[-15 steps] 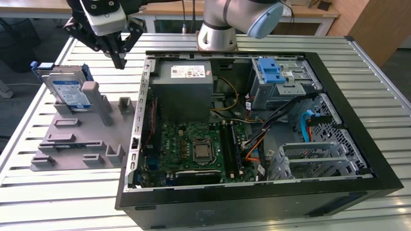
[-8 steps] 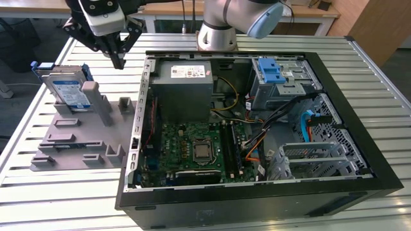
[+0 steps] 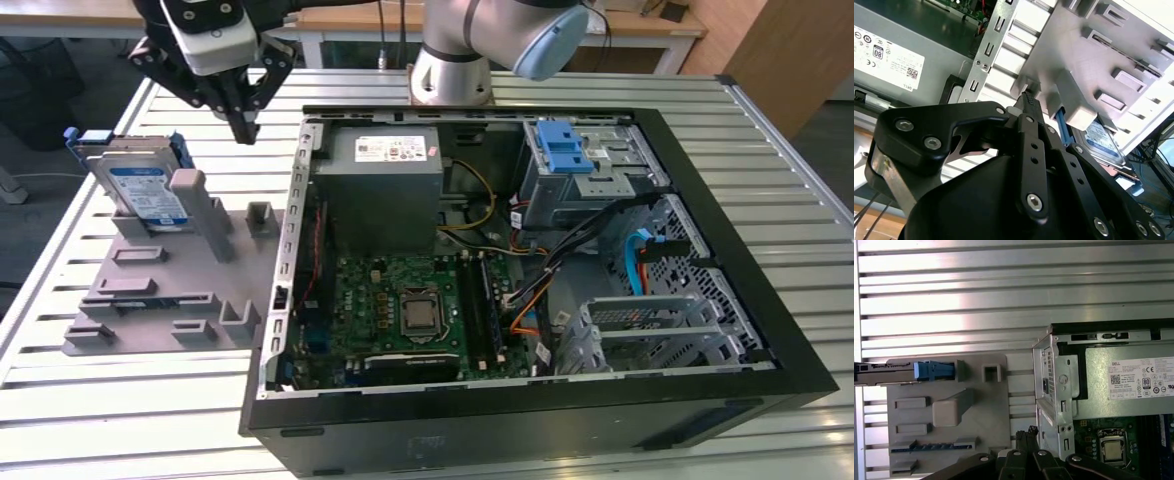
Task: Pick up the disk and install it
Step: 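Reach for the disk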
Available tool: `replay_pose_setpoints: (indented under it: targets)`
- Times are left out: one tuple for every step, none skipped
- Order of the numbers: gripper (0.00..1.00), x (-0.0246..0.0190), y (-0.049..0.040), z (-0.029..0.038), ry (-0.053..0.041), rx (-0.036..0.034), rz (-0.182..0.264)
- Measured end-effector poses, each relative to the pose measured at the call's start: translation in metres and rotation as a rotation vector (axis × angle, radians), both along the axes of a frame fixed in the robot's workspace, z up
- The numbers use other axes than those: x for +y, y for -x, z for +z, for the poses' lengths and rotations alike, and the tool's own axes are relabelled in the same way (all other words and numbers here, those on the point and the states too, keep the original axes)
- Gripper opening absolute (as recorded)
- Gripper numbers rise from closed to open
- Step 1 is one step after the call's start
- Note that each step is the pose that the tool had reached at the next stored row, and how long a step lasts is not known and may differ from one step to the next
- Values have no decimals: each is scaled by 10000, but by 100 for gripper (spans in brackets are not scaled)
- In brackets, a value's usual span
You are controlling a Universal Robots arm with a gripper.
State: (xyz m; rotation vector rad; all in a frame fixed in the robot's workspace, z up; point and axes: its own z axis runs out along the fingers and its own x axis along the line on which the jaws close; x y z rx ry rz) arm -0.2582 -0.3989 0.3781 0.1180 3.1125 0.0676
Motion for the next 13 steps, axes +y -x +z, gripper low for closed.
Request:
replay_pose_setpoints:
  targets:
    - [11, 0, 2, -1, 0, 0, 0]
    - [11, 0, 4, -1, 0, 0, 0]
    - [11, 0, 6, -2, 0, 0, 0]
    - [11, 0, 8, -2, 0, 0, 0]
    - [11, 0, 11, -2, 0, 0, 0]
    - [11, 0, 14, -3, 0, 0, 0]
    - [11, 0, 18, -3, 0, 0, -1]
    - [11, 0, 22, -4, 0, 0, 0]
    - [11, 0, 25, -4, 0, 0, 0]
    - [11, 0, 30, -5, 0, 0, -1]
    - [11, 0, 33, -5, 0, 0, 0]
    - [11, 0, 36, -6, 0, 0, 0]
    - [11, 0, 40, -6, 0, 0, 0]
